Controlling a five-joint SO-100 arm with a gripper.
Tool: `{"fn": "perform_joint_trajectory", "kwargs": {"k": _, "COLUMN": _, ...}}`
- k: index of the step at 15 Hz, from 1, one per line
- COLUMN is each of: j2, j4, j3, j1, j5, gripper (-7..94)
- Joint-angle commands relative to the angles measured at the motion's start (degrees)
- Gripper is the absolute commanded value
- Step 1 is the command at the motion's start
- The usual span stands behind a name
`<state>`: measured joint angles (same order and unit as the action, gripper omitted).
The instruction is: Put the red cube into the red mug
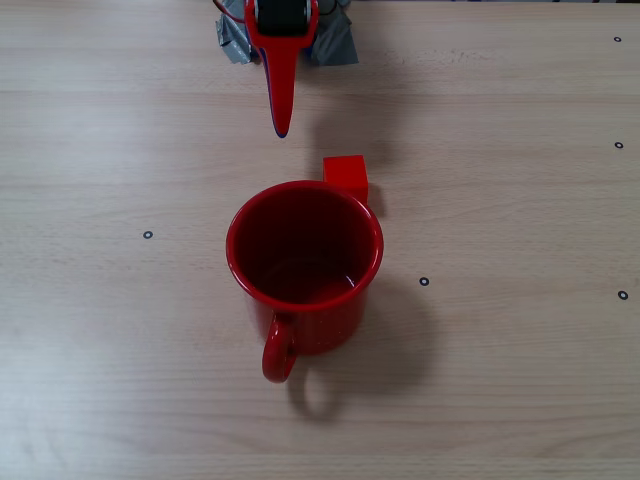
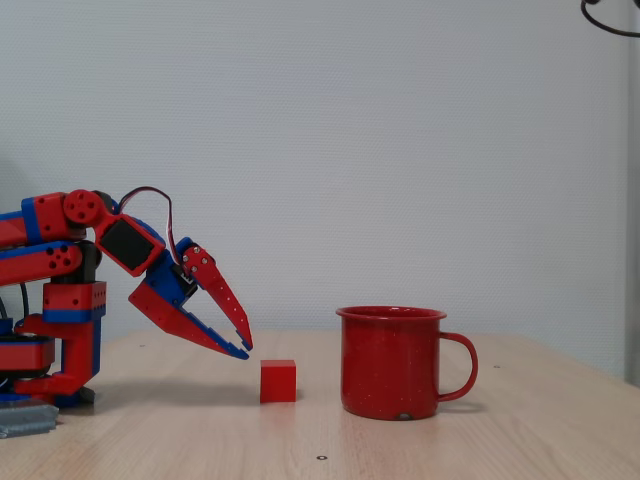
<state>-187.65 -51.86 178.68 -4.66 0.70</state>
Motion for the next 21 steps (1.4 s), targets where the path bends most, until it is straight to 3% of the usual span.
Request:
{"fn": "perform_joint_trajectory", "kwargs": {"k": 1, "j2": -3.3, "j4": 1.1, "j3": 3.3, "j1": -0.3, "j5": -0.8, "gripper": 0}}
{"fn": "perform_joint_trajectory", "kwargs": {"k": 6, "j2": -2.0, "j4": -0.5, "j3": 1.1, "j1": 0.2, "j5": 1.2, "gripper": 0}}
{"fn": "perform_joint_trajectory", "kwargs": {"k": 11, "j2": 12.4, "j4": -5.4, "j3": -18.5, "j1": -2.9, "j5": 0.4, "gripper": 0}}
{"fn": "perform_joint_trajectory", "kwargs": {"k": 16, "j2": 35.2, "j4": -18.6, "j3": -46.3, "j1": -4.8, "j5": -3.9, "gripper": 0}}
{"fn": "perform_joint_trajectory", "kwargs": {"k": 21, "j2": 55.8, "j4": -32.6, "j3": -73.6, "j1": -9.6, "j5": -13.2, "gripper": 0}}
